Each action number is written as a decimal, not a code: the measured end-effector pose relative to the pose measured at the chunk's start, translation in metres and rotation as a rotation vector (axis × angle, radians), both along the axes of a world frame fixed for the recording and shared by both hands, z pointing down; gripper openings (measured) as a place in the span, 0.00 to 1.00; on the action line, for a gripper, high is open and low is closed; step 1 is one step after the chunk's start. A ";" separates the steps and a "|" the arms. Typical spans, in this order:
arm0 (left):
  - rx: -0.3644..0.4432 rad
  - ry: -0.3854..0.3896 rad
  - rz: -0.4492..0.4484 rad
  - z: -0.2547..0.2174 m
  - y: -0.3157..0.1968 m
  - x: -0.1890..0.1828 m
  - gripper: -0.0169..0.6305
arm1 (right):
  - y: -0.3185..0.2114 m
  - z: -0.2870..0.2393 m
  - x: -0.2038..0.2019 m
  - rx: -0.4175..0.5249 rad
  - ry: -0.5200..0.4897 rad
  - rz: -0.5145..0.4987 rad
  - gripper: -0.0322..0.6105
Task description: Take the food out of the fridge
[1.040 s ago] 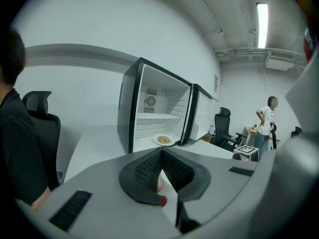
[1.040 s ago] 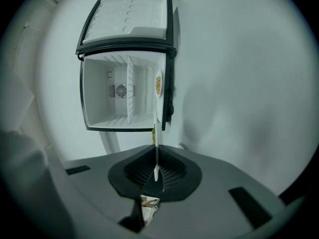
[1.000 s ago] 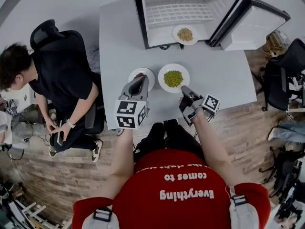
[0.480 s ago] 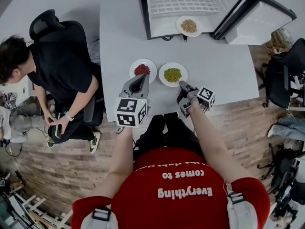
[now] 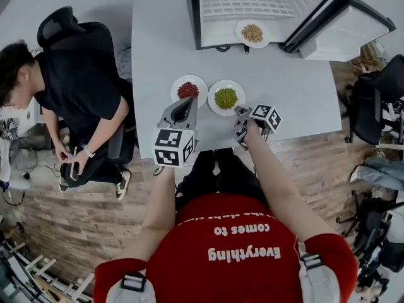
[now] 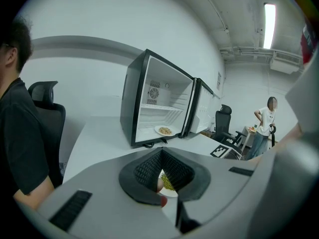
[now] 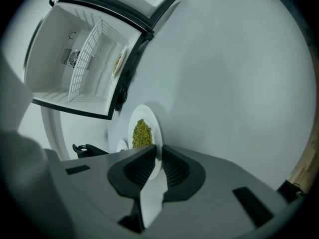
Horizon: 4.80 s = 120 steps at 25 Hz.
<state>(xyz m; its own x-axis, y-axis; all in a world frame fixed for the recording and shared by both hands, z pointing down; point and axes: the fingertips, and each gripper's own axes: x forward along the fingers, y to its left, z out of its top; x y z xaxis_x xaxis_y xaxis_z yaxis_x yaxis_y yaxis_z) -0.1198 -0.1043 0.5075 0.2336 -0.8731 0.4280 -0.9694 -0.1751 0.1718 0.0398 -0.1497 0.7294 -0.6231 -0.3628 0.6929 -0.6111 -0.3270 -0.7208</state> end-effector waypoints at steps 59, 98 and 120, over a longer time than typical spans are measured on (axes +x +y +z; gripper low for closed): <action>-0.020 -0.065 0.033 -0.015 -0.088 0.021 0.03 | -0.209 -0.135 0.034 0.427 -0.495 0.043 0.26; -0.001 -0.051 0.005 -0.024 -0.073 -0.011 0.03 | -0.219 -0.121 0.037 0.403 -0.596 0.144 0.08; 0.058 -0.006 0.115 -0.035 -0.053 0.037 0.03 | -0.034 -0.246 0.038 0.497 -0.757 -0.014 0.08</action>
<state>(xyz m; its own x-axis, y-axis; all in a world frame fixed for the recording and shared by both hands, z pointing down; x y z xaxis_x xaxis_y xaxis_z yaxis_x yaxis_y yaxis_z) -0.0832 -0.1576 0.4729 0.3309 -0.8642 0.3790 -0.9434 -0.2944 0.1524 0.0778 -0.1838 0.4839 -0.8549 -0.4999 -0.1389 0.0826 0.1332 -0.9876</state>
